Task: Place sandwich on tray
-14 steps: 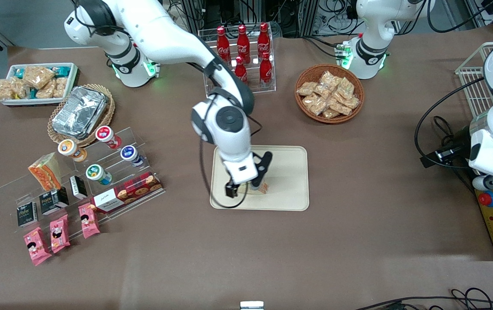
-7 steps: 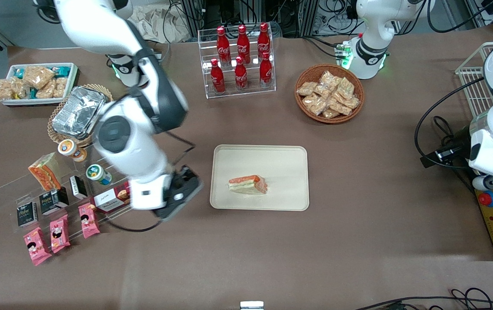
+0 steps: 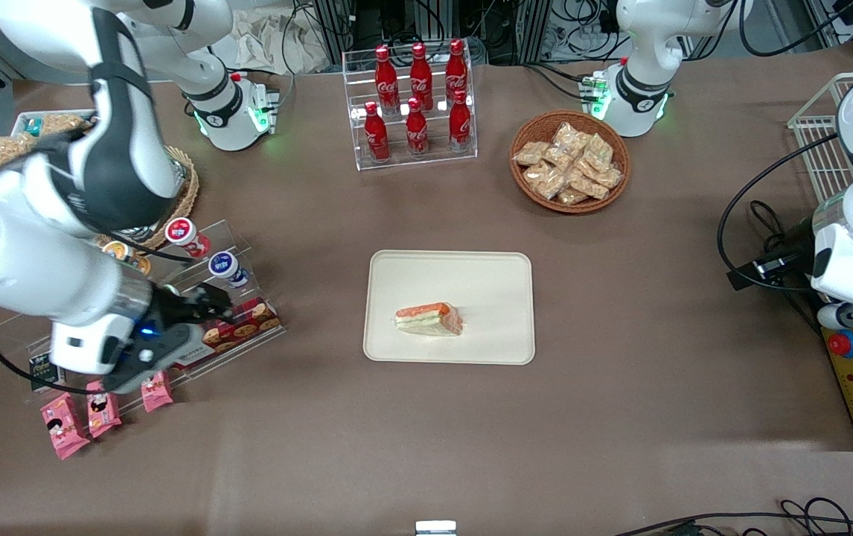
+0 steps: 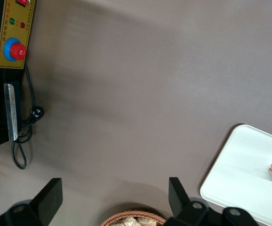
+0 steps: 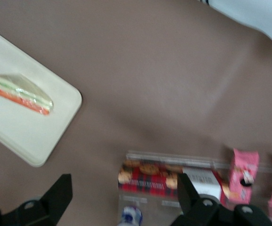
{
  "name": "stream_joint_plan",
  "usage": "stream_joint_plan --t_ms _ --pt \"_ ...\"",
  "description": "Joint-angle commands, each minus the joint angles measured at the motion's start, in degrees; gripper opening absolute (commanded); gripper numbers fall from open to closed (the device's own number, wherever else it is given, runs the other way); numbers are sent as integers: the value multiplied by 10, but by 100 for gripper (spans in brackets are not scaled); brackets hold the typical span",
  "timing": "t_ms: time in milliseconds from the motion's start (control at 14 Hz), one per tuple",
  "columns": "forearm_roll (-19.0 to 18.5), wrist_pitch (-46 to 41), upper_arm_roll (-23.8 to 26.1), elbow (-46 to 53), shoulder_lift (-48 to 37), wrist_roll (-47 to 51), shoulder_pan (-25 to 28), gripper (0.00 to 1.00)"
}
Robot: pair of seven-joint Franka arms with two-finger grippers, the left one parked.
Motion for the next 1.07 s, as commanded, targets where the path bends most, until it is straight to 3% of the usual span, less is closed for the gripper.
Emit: stream_joint_plan --t_ms 0,357,786,1000 --pt "-22 -47 -26 -3 -34 15 -1 99" --pt "-18 -101 -96 -3 -48 15 -16 99" --pt "-19 -123 -76 -3 -49 14 -118 99" --pt "-40 -126 4 -3 -49 15 -189 99"
